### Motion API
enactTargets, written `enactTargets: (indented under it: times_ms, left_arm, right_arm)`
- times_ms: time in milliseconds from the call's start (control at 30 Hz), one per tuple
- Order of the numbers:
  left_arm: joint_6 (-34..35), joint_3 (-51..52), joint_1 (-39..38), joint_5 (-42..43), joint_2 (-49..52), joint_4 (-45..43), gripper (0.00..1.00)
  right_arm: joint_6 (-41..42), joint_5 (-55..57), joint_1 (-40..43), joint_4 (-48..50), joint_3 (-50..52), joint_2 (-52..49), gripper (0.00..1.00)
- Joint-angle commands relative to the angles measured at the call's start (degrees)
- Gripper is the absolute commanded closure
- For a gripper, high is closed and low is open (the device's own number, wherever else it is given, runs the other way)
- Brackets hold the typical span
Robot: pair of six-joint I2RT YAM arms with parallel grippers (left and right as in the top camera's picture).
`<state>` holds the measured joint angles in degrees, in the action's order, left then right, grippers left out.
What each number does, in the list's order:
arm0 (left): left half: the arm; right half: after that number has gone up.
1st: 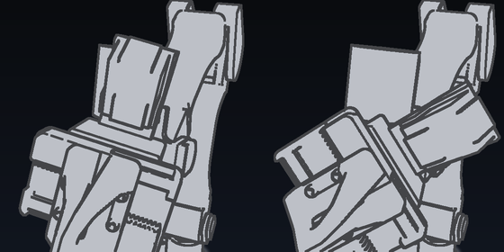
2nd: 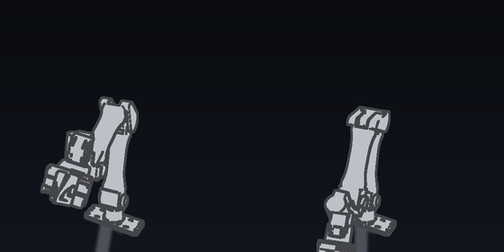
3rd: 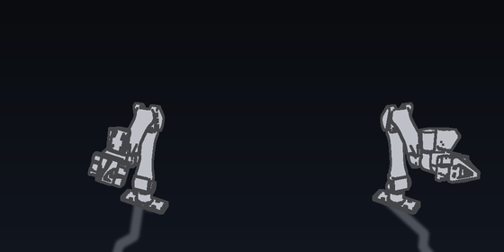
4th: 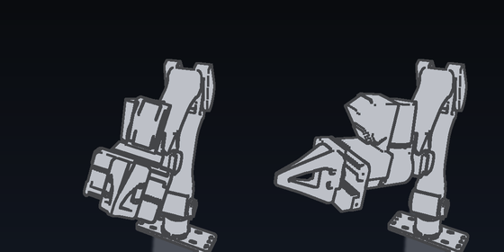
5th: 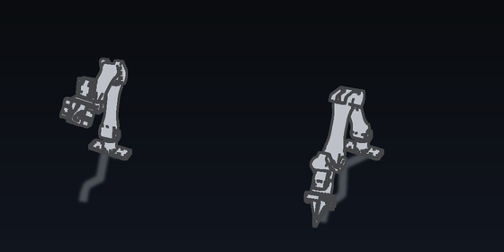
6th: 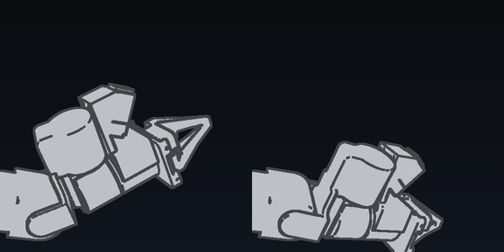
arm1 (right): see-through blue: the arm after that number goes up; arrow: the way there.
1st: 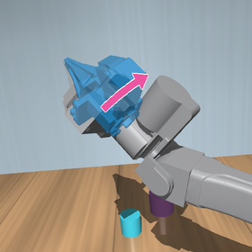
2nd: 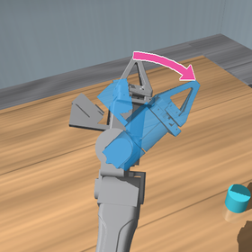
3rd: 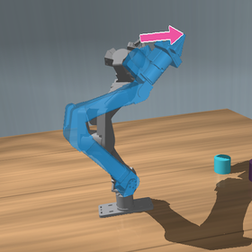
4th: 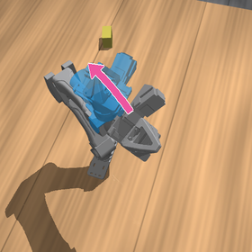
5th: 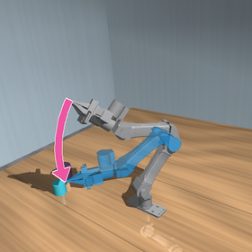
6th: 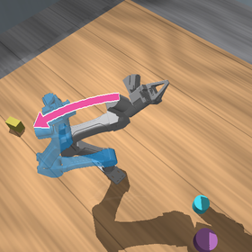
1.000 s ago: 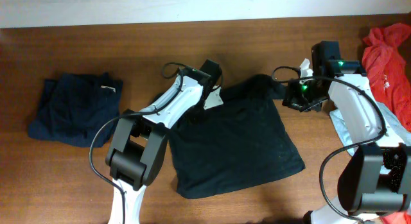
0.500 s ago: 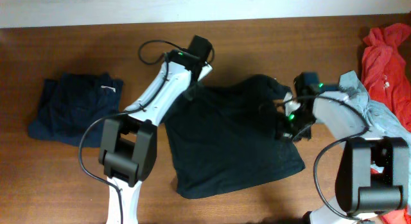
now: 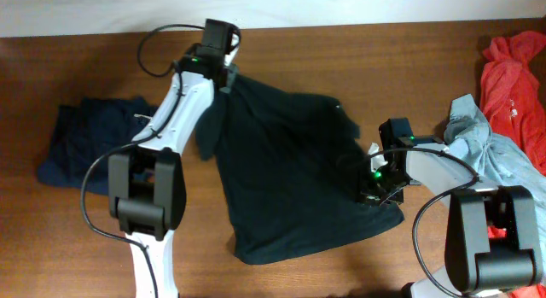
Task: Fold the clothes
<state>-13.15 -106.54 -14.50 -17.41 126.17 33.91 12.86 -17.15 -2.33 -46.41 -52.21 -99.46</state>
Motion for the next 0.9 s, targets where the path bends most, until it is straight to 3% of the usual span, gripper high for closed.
enactTargets:
  times_ms: [0, 167, 233, 467, 667, 833, 867]
  left_arm:
    - [0.92, -0.76, 2.78, -0.85, -0.39, 0.48, 0.85]
    - [0.94, -0.76, 5.31, -1.03, -0.39, 3.04, 0.53]
    - [0.92, -0.76, 6.16, -1.07, -0.39, 3.65, 0.48]
    - [0.81, -1.05, 6.99, -1.03, -0.42, 7.41, 0.49]
    - [0.7, -2.32, 5.55, 1.6, -0.42, 15.39, 0.49]
    - [0.7, -2.69, 5.01, 11.96, -0.42, 20.87, 0.49]
    - [0.7, -2.71, 5.01, 14.01, -0.42, 21.53, 0.53]
  right_arm:
    - [7.19, 6.62, -0.28, 1.92, 2.16, -2.16, 0.82]
    - [11.93, 10.84, -0.17, 3.02, 2.16, -2.16, 0.82]
    - [12.76, 11.34, -0.17, 3.82, 2.16, -2.16, 0.82]
    - [19.17, 21.81, 0.63, 3.78, 1.84, -2.16, 0.82]
    - [18.88, 22.97, 7.43, 1.95, -3.72, -2.16, 0.85]
    - [8.63, 20.5, 10.47, 3.23, -13.99, -2.16, 0.84]
    - [7.52, 20.79, 10.49, 3.39, -16.46, -2.16, 0.83]
